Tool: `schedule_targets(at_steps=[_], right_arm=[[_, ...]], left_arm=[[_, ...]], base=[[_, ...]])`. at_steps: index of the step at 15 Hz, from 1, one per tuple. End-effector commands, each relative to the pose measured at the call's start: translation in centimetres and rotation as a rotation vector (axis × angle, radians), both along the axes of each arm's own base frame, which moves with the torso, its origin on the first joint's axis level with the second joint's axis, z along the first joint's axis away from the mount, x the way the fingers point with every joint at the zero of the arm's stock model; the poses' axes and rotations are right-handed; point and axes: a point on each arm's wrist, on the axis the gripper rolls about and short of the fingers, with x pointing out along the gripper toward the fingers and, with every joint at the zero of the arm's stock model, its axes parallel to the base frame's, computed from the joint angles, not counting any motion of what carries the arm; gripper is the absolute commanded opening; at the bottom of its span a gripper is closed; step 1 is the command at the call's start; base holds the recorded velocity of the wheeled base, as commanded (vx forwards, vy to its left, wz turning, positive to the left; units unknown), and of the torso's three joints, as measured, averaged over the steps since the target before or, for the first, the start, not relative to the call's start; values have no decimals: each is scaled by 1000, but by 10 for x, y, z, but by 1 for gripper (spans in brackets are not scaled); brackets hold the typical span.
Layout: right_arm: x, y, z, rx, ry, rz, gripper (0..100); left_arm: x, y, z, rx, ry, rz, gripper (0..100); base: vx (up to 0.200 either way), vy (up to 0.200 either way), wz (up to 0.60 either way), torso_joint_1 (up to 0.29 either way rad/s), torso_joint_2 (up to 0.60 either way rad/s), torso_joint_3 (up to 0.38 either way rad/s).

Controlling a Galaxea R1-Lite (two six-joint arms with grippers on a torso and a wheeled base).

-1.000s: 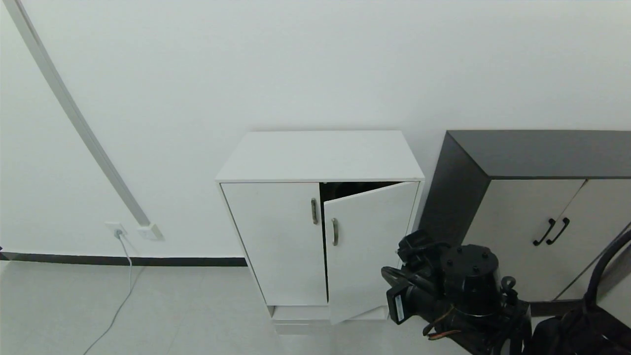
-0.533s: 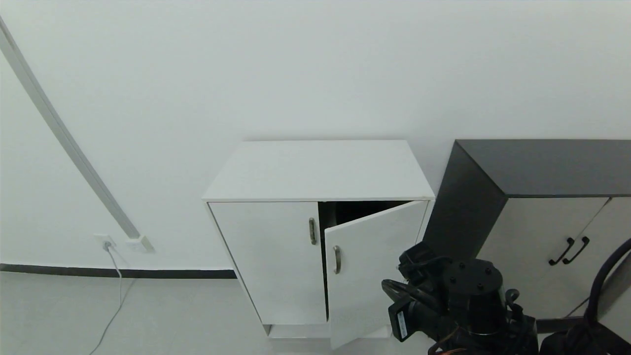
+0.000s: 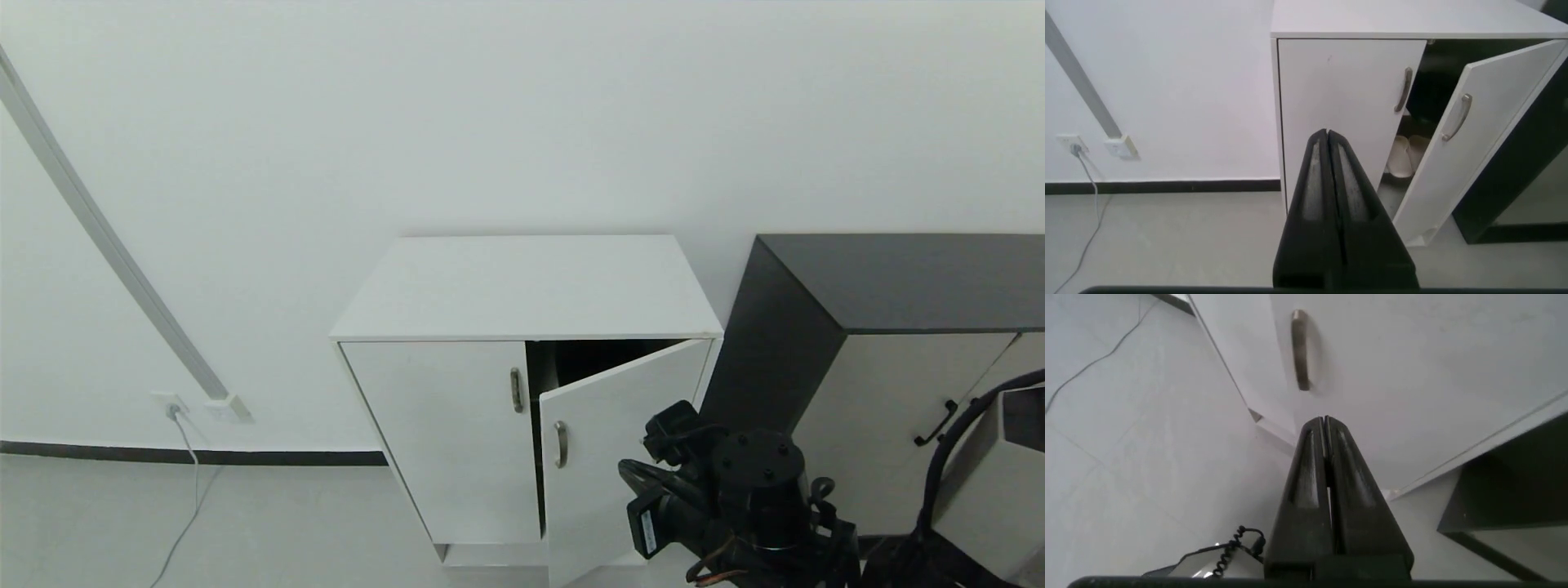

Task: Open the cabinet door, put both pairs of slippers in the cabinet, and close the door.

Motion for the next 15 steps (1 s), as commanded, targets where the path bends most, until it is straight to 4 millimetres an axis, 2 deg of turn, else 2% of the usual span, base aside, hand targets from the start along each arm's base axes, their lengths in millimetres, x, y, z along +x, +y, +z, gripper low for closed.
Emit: schedule_targets(at_steps=[1, 5, 8, 11, 15], right_arm=[[10, 7, -8, -4, 3, -7, 0], [22, 15, -11, 8, -6, -15, 0], [38, 19, -13, 28, -14, -16, 0], [63, 22, -25, 30, -17, -48, 0], [84, 23, -32, 42, -30, -78, 0]], left_arm=[[0, 0, 0, 0, 1, 1, 0], [0, 0, 0, 1, 1, 1, 0], [0, 0, 0, 0, 1, 1, 0], [0, 0, 0, 1, 1, 1, 0], [0, 0, 0, -3, 1, 1, 0]], base=[[0, 0, 0, 0, 0, 0], [0, 0, 0, 0, 0, 0], [0, 0, 0, 0, 0, 0], [0, 0, 0, 0, 0, 0], [0, 0, 0, 0, 0, 0]])
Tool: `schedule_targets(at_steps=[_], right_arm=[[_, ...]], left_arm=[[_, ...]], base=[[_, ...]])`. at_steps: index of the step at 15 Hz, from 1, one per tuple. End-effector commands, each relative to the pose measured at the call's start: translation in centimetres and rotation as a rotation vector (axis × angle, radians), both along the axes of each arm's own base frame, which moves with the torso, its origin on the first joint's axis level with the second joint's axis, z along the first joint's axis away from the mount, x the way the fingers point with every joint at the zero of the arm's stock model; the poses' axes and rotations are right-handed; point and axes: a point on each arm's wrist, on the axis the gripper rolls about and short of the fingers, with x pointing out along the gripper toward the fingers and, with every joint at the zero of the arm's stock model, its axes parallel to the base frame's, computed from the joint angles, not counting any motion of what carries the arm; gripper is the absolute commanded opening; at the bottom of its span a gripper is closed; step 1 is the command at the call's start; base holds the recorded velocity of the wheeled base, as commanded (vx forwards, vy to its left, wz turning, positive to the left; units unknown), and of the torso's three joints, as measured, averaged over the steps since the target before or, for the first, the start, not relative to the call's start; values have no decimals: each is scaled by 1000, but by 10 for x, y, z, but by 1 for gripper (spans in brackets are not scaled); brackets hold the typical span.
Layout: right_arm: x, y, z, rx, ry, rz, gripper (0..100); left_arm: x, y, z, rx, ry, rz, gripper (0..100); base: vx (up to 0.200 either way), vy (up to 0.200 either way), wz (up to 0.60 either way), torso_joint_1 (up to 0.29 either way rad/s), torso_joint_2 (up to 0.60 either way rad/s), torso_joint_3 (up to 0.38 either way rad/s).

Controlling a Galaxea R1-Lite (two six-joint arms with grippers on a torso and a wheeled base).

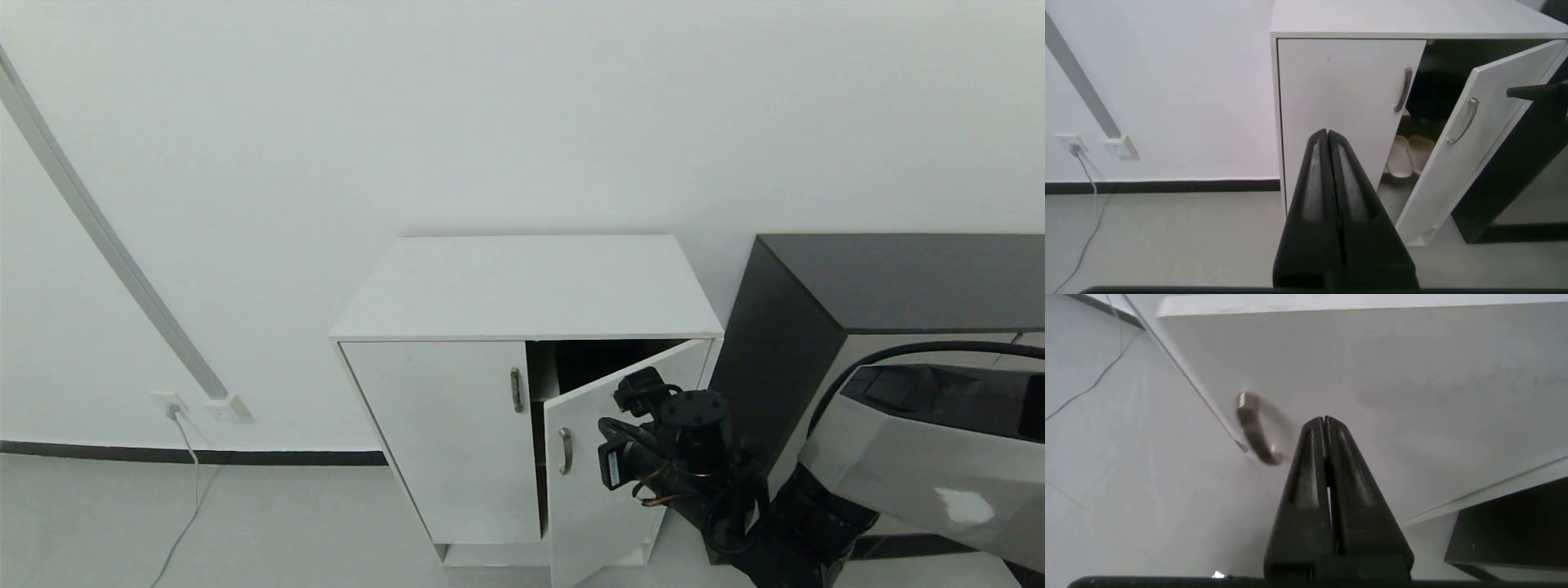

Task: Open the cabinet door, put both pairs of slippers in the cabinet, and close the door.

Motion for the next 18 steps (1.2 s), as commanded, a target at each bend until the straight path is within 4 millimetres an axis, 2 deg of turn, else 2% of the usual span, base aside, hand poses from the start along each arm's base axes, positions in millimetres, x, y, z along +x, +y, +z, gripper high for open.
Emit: schedule_targets(at_steps=[1, 14, 18], right_arm=[[10, 1, -8, -3, 4, -13, 0], [49, -1, -4, -10, 8, -78, 0], [56, -2, -4, -10, 5, -88, 0]], left_arm=[[0, 0, 0, -1, 1, 1, 0], [0, 0, 0, 0, 1, 1, 0], [0, 0, 0, 0, 1, 1, 0]], base=[[0, 0, 0, 0, 0, 0], [0, 0, 0, 0, 0, 0], [0, 0, 0, 0, 0, 0]])
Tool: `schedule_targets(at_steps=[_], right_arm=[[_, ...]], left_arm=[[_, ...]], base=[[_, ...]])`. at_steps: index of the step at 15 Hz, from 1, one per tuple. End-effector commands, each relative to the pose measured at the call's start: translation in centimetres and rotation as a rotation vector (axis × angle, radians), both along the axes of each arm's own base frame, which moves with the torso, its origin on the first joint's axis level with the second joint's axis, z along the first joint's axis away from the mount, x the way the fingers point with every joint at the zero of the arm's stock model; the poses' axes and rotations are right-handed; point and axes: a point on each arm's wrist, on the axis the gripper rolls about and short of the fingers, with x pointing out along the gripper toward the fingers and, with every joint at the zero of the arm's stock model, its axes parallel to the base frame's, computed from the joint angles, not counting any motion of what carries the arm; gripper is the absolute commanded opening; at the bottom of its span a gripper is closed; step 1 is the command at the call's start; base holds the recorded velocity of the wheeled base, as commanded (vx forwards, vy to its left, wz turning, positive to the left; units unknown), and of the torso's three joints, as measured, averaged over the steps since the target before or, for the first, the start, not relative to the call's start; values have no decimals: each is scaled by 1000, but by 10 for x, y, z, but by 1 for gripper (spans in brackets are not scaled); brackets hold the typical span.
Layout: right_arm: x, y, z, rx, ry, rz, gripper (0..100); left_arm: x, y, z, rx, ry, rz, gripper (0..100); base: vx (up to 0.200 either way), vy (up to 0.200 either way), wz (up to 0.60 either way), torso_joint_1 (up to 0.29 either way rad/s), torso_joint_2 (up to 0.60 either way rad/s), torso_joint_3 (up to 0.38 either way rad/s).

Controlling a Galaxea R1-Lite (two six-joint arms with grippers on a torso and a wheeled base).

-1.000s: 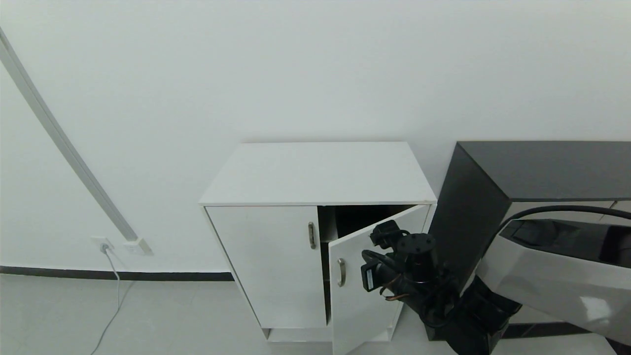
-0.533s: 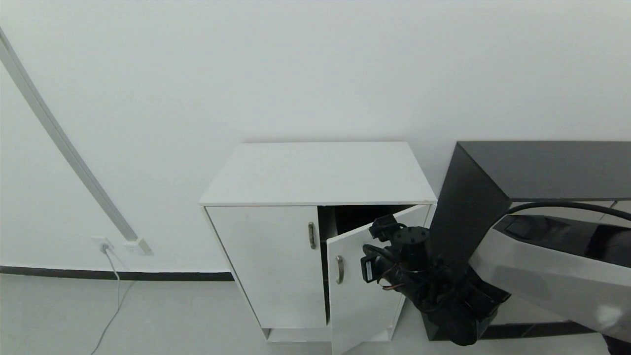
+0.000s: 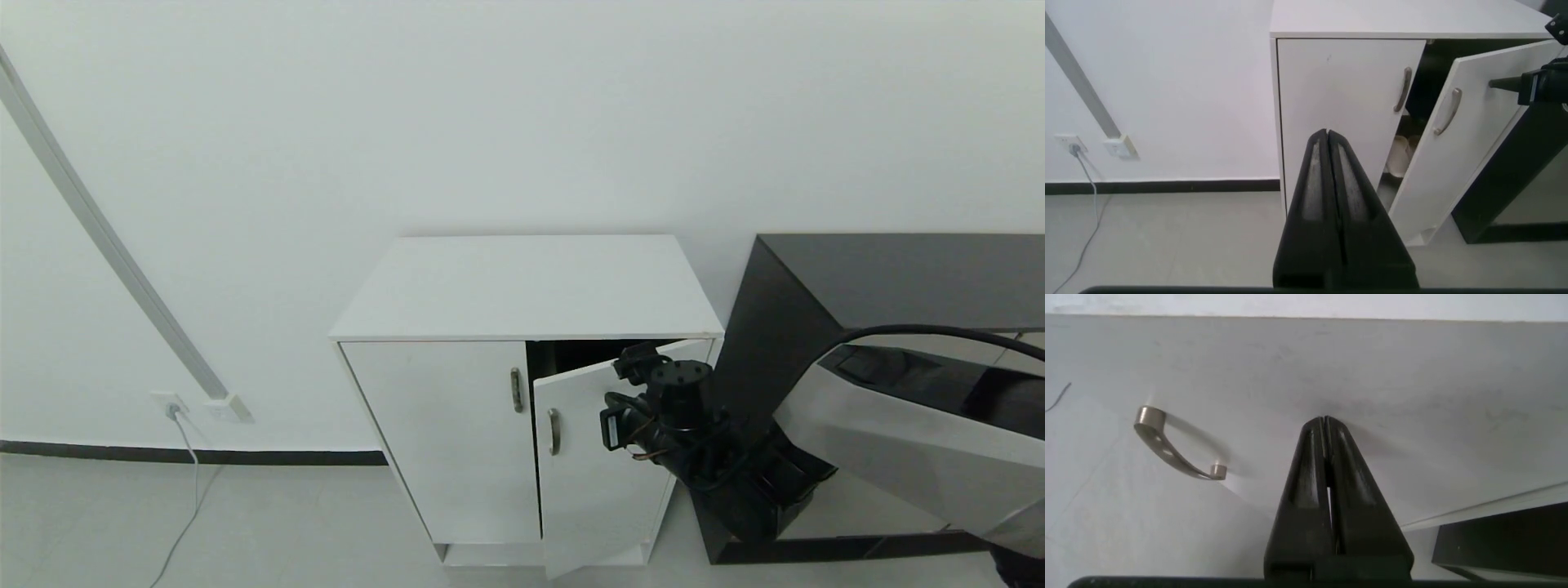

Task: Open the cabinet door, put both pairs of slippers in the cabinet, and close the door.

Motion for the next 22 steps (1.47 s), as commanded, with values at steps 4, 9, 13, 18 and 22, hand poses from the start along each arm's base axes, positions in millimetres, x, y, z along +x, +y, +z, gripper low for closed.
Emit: schedule_targets(at_steps=[4, 9, 13, 18, 22], right_arm=[[9, -1, 1, -2, -5, -13, 0], [15, -1, 3, -5, 0, -20, 0], [19, -2, 3, -3, -3, -28, 0], [26, -1, 2, -1, -7, -34, 0], [30, 2, 4, 4, -13, -34, 0]], left_arm=[[0, 0, 0, 0, 1, 1, 0], [0, 0, 0, 0, 1, 1, 0], [0, 0, 0, 0, 1, 1, 0], [0, 0, 0, 0, 1, 1, 0], [0, 0, 0, 0, 1, 1, 0]], base=[[0, 0, 0, 0, 0, 0], [0, 0, 0, 0, 0, 0], [0, 0, 0, 0, 0, 0], [0, 0, 0, 0, 0, 0], [0, 0, 0, 0, 0, 0]])
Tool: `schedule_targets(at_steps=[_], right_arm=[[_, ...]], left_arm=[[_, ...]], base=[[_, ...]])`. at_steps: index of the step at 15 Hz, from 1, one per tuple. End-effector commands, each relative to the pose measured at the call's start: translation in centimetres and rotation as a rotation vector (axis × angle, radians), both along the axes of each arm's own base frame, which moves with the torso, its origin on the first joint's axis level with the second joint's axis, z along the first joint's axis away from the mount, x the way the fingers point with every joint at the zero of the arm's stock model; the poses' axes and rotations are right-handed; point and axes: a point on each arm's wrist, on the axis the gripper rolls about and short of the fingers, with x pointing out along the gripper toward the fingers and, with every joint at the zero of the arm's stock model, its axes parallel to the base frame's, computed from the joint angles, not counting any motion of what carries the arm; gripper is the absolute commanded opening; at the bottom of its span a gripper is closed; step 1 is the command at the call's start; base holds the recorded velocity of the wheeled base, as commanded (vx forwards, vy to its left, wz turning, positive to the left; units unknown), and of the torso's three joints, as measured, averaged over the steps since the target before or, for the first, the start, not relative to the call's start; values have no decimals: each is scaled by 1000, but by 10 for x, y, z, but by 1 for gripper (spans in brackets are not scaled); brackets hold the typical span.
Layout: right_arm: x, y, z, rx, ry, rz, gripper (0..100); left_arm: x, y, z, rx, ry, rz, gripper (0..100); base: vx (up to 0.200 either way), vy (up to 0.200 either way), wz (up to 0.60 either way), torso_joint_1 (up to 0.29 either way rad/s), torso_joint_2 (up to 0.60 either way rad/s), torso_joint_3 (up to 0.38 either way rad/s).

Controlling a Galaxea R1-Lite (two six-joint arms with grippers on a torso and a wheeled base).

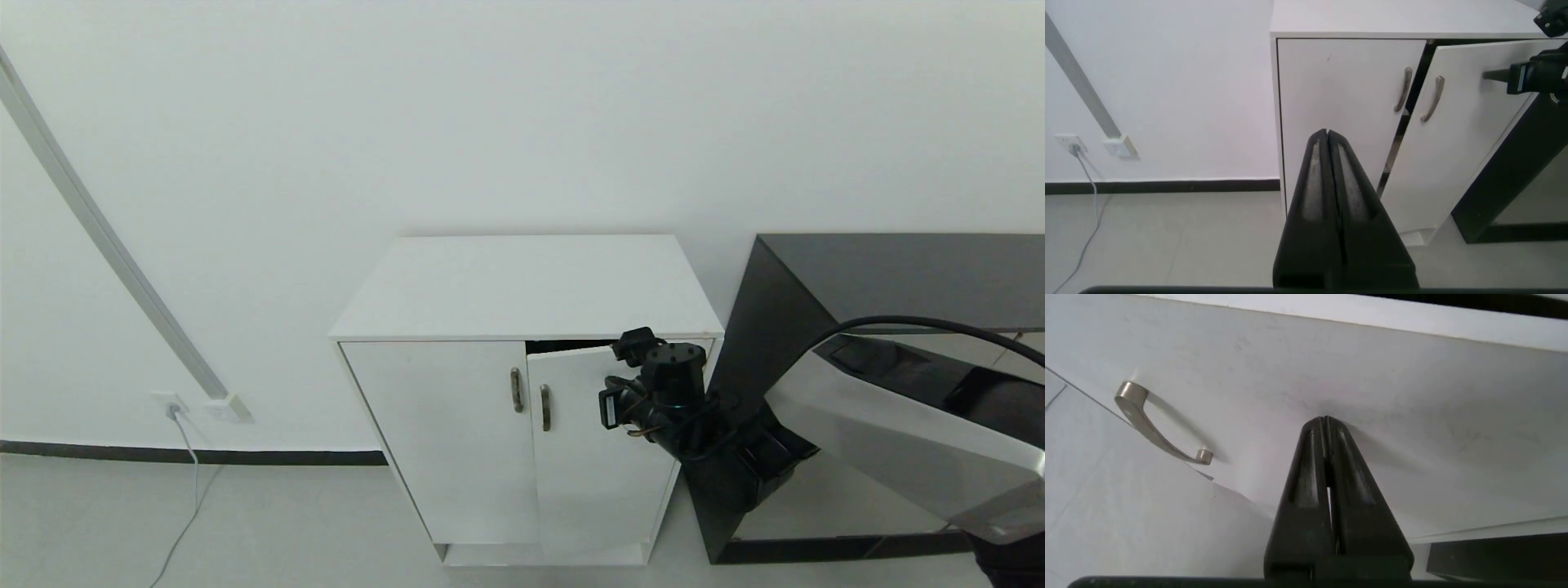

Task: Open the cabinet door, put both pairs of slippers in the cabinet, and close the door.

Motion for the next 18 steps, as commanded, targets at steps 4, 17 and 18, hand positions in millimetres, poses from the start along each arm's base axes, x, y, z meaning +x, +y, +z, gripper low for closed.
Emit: schedule_targets(at_steps=[4, 17, 18], right_arm=[[9, 2, -1, 1, -1, -8, 0], [21, -2, -5, -4, 6, -28, 0], [23, -1, -5, -2, 3, -31, 0]], left_arm=[[0, 0, 0, -2, 1, 0, 0], [0, 0, 0, -2, 1, 0, 0], [0, 0, 0, -2, 1, 0, 0]], base=[[0, 0, 0, 0, 0, 0], [0, 0, 0, 0, 0, 0], [0, 0, 0, 0, 0, 0]])
